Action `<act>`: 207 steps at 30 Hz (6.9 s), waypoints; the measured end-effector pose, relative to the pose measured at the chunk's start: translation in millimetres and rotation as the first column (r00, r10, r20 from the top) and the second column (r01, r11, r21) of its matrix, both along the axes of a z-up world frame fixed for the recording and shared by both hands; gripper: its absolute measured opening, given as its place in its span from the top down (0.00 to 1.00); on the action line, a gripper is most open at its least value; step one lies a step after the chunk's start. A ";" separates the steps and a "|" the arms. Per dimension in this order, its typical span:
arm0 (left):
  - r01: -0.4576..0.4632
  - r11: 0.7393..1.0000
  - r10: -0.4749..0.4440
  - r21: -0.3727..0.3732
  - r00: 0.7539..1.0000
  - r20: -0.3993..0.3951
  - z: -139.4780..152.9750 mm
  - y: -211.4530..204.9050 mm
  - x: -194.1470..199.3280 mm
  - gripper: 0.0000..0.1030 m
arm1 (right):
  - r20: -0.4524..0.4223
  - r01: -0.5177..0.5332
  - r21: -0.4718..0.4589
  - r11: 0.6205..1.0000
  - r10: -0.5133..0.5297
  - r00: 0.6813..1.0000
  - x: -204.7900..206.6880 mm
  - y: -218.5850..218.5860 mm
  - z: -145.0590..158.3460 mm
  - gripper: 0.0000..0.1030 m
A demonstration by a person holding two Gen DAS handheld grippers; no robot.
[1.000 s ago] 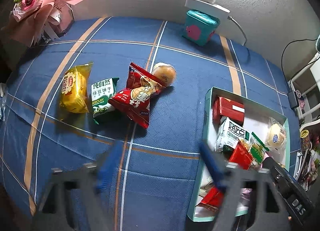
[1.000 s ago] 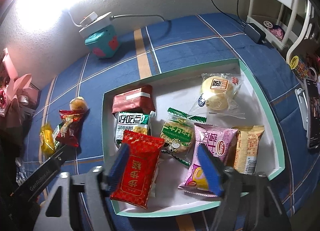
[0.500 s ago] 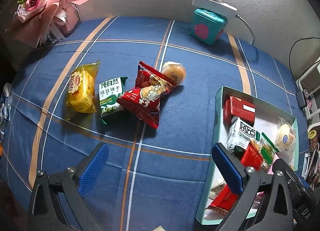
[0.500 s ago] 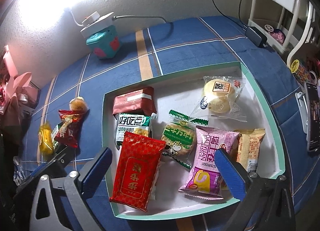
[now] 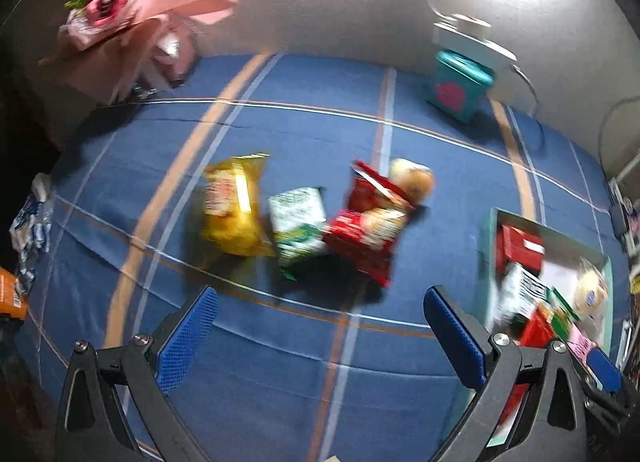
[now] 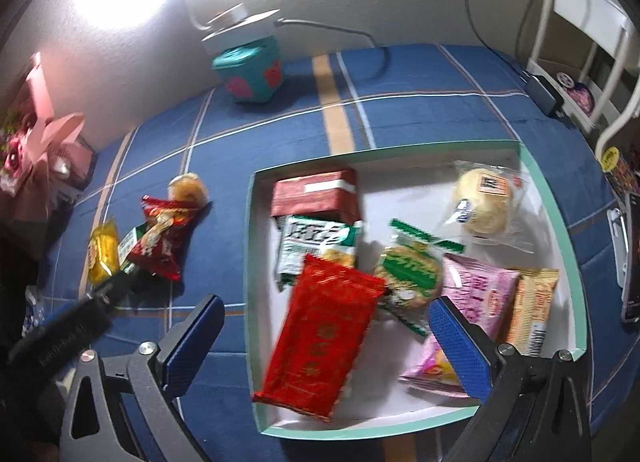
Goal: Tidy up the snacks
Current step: 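Withdraw both tools from the tray back toward the snack pile, then close left tool on the yellow bread bag while right tool closes on the red peanut packet, then lift the bread bag with left tool while right tool carries the peanut packet over the tray, then open left tool to drop the bread bag while right tool releases the peanut packet in the tray, then withdraw both tools from the tray toward the remaining snacks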
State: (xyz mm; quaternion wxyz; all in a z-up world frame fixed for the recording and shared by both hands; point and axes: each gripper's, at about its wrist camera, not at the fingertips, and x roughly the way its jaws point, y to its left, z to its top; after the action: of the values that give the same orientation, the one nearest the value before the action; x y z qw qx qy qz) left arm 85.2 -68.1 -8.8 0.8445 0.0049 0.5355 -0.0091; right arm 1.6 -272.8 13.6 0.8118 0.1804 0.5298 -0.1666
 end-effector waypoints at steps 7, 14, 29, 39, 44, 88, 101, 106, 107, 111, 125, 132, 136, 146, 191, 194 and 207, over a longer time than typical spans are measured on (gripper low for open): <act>-0.138 0.990 0.138 0.035 0.990 0.006 -0.9 67.1 15.6 0.00 | 0.033 -0.072 0.027 0.997 0.071 0.997 15.2 35.6 -0.2 0.00; -0.221 0.975 0.220 -0.020 0.975 -0.015 -7.2 109.9 25.0 0.00 | 0.054 -0.147 0.035 0.988 0.145 0.988 35.6 73.2 -6.1 0.00; -0.203 0.973 0.200 -0.106 0.979 -0.036 -31.1 112.1 53.7 0.01 | 0.105 -0.171 0.074 0.983 0.162 0.981 75.5 96.0 -15.8 0.00; -0.182 0.974 0.177 -0.137 0.983 -0.044 -48.2 105.2 75.5 0.03 | 0.060 -0.146 0.110 0.983 0.140 0.988 128.6 95.0 -45.0 0.15; -0.169 0.974 0.162 -0.152 0.985 -0.056 -56.9 98.1 83.7 0.12 | 0.028 -0.150 0.122 0.981 0.147 0.989 141.7 99.1 -62.8 0.22; -0.095 0.971 0.099 -0.221 0.995 0.007 -7.0 70.4 26.9 0.60 | 0.056 -0.095 0.111 0.989 0.089 0.994 64.1 80.6 -22.8 0.58; 0.042 0.964 -0.037 -0.263 0.999 0.023 11.1 15.3 1.2 0.60 | 0.102 -0.007 0.142 0.990 -0.007 0.995 20.0 37.5 8.6 0.58; 0.110 0.957 -0.109 -0.267 0.994 0.017 15.3 -13.6 -5.2 0.60 | 0.089 0.115 0.117 0.987 -0.125 0.988 2.8 -2.6 13.7 0.58; 0.121 0.957 -0.121 -0.264 0.993 0.016 16.1 -19.0 -6.2 0.60 | 0.088 0.133 0.114 0.985 -0.144 0.986 -0.2 -9.4 14.7 0.58; 0.184 0.948 -0.186 -0.262 0.982 0.015 20.7 -45.2 -11.3 0.60 | 0.080 0.215 0.116 0.970 -0.225 0.971 -16.3 -39.8 14.7 0.58; 0.382 0.894 -0.383 -0.232 0.923 0.045 21.6 -132.9 -41.0 0.60 | 0.080 0.405 0.170 0.898 -0.422 0.903 -68.5 -115.8 13.0 0.58; 0.441 0.879 -0.439 -0.180 0.897 0.055 13.3 -164.4 -48.5 0.60 | 0.084 0.388 0.192 0.901 -0.409 0.909 -68.5 -117.2 13.2 0.58; 0.445 0.880 -0.444 -0.164 0.895 0.048 5.0 -172.3 -44.5 0.60 | 0.079 0.376 0.190 0.907 -0.396 0.915 -66.2 -117.1 10.8 0.58; 0.426 0.891 -0.425 -0.158 0.904 0.039 -9.1 -175.7 -29.8 0.60 | 0.070 0.353 0.197 0.915 -0.372 0.926 -57.5 -117.7 1.8 0.58; 0.137 0.977 -0.142 -0.165 0.990 -0.020 4.3 -90.1 -7.8 0.33 | 0.036 0.220 0.083 0.972 -0.224 0.974 -37.7 -81.1 13.6 0.17; 0.103 0.984 -0.106 -0.142 0.994 -0.016 3.0 -76.8 -6.7 0.28 | 0.035 0.197 0.073 0.978 -0.200 0.979 -34.8 -72.1 15.2 0.17; 0.075 0.993 -0.078 -0.086 0.996 -0.033 -6.8 -62.7 -5.2 0.07 | 0.037 0.155 0.063 0.986 -0.157 0.987 -24.2 -55.7 13.4 0.00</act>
State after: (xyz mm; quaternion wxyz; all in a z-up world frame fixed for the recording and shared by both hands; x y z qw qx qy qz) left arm 80.0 -130.8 -15.6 0.8330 -0.0107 0.5494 -0.0642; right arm -22.6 -328.5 27.0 0.8015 0.2490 0.5015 -0.2100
